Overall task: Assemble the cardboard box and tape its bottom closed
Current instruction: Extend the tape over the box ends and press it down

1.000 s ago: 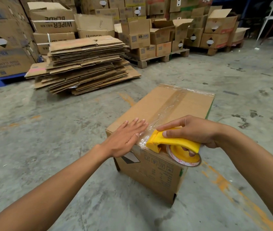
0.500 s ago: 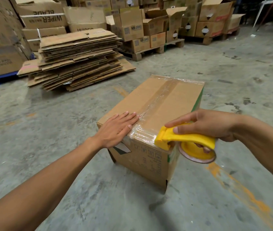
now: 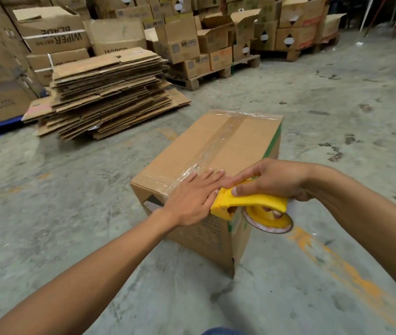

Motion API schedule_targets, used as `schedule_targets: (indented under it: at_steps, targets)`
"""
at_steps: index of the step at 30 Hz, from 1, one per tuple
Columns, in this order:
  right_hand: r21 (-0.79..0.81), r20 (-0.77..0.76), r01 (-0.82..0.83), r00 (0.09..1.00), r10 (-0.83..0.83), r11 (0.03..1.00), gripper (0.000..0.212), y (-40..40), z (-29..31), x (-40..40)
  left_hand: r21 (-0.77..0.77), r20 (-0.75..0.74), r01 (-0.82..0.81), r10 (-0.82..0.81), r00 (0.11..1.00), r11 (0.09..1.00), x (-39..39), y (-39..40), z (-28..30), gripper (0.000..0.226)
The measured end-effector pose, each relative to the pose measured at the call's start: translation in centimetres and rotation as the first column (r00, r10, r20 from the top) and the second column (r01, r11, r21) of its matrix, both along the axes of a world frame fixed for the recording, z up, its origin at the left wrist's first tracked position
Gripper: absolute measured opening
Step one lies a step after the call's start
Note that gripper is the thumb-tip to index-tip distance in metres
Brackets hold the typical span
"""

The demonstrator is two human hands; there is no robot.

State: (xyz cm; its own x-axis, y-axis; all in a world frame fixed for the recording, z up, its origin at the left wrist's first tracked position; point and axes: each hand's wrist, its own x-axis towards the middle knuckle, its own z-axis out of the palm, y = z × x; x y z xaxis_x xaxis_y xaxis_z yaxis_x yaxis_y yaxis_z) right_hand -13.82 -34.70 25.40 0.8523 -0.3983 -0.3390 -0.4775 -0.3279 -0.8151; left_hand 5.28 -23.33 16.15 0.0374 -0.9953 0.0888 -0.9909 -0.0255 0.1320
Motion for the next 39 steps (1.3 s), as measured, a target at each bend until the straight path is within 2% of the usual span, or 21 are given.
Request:
schedule_targets:
  at_steps: [3, 5, 7, 10, 14, 18, 20, 21, 22, 23, 25, 26, 28, 30, 32, 34, 39]
  targets:
    - [-0.048, 0.051, 0.023, 0.998, -0.021, 0.999, 0.028, 0.0, 0.3, 0.9, -0.066, 0.024, -0.011, 0.013, 1.0, 0.998, 1.8, -0.6, -0.6, 0.052]
    - [-0.131, 0.051, 0.03, 0.998, -0.024, 0.991, 0.027, -0.3, 0.6, 1.3, -0.066, 0.023, -0.016, 0.017, 1.0, 0.998, 2.3, -1.2, -0.4, 0.051]
    - [-0.141, 0.054, 0.041, 0.998, -0.034, 0.989, 0.027, -0.7, 0.1, 0.7, -0.048, 0.023, -0.018, 0.019, 1.0, 0.999, 2.0, -2.0, -0.3, 0.052]
    - [0.017, 0.085, 0.053, 0.995, -0.054, 0.998, 0.028, -1.6, -1.2, -1.7, -0.014, 0.047, 0.014, -0.013, 0.999, 1.0, 2.0, -2.6, -0.4, 0.054]
    - [0.208, -0.015, -0.026, 0.999, 0.03, 0.978, 0.028, -3.7, -1.0, -6.6, 0.002, 0.046, 0.032, -0.032, 0.998, 0.999, 2.4, -2.8, -0.3, 0.053]
    - [0.263, -0.05, -0.016, 0.998, 0.03, 0.965, 0.026, -4.1, -1.7, -7.5, 0.019, 0.066, 0.024, -0.026, 0.997, 1.0, 2.3, -2.9, -0.3, 0.052]
    - [0.203, -0.089, -0.04, 0.994, 0.059, 0.978, 0.024, -4.2, -3.2, -5.9, 0.037, 0.068, 0.02, -0.023, 0.997, 0.999, 2.2, -2.9, -0.1, 0.053]
    - [0.063, -0.176, -0.085, 0.98, 0.095, 0.994, 0.022, -4.3, -5.1, -5.2, 0.043, 0.063, 0.02, -0.022, 0.998, 0.999, 2.2, -2.9, 0.0, 0.053]
    - [-0.103, -0.316, -0.184, 0.938, 0.143, 0.978, 0.02, -4.4, -7.1, -4.7, 0.048, 0.053, 0.015, -0.018, 0.998, 0.999, 2.1, -2.8, 0.2, 0.053]
    - [-0.197, -0.483, -0.293, 0.86, 0.168, 0.936, 0.026, -4.0, -9.8, -4.6, 0.053, 0.041, 0.009, -0.011, 0.999, 0.999, 2.1, -2.8, 0.3, 0.052]
    - [-0.12, -0.718, -0.432, 0.66, 0.223, 0.894, 0.056, -3.2, -15.8, -5.4, 0.065, 0.023, 0.001, -0.003, 1.0, 0.998, 1.8, -2.7, 0.6, 0.053]
    - [-0.057, -0.752, -0.443, 0.608, 0.253, 0.895, 0.063, -3.0, -17.7, -5.9, 0.078, 0.01, -0.014, 0.013, 1.0, 0.997, 1.6, -2.7, 0.8, 0.055]
    - [0.001, -0.731, -0.306, 0.649, 0.209, 0.952, 0.054, -3.0, -18.6, -6.4, 0.143, -0.015, -0.074, 0.077, 0.997, 0.987, 0.5, -2.7, 1.5, 0.065]
    - [0.016, -0.674, -0.236, 0.715, 0.185, 0.972, 0.042, -3.7, -18.2, -5.9, 0.207, 0.047, -0.152, 0.145, 0.988, 0.967, -1.7, -3.1, 1.8, 0.077]
    - [-0.057, -0.68, -0.262, 0.717, 0.155, 0.963, 0.041, -4.3, -17.6, -5.1, 0.197, 0.157, -0.216, 0.187, 0.97, 0.956, -4.1, -3.6, 1.1, 0.08]
    - [-0.105, -0.689, -0.292, 0.71, 0.142, 0.951, 0.05, -4.7, -18.1, -4.1, 0.144, 0.203, -0.246, 0.215, 0.955, 0.958, -5.3, -3.8, 0.4, 0.076]
    - [-0.051, -0.619, -0.359, 0.743, 0.253, 0.932, 0.043, -3.1, -17.8, -3.0, 0.156, 0.219, -0.211, 0.175, 0.96, 0.965, -3.5, -2.2, 0.3, 0.072]
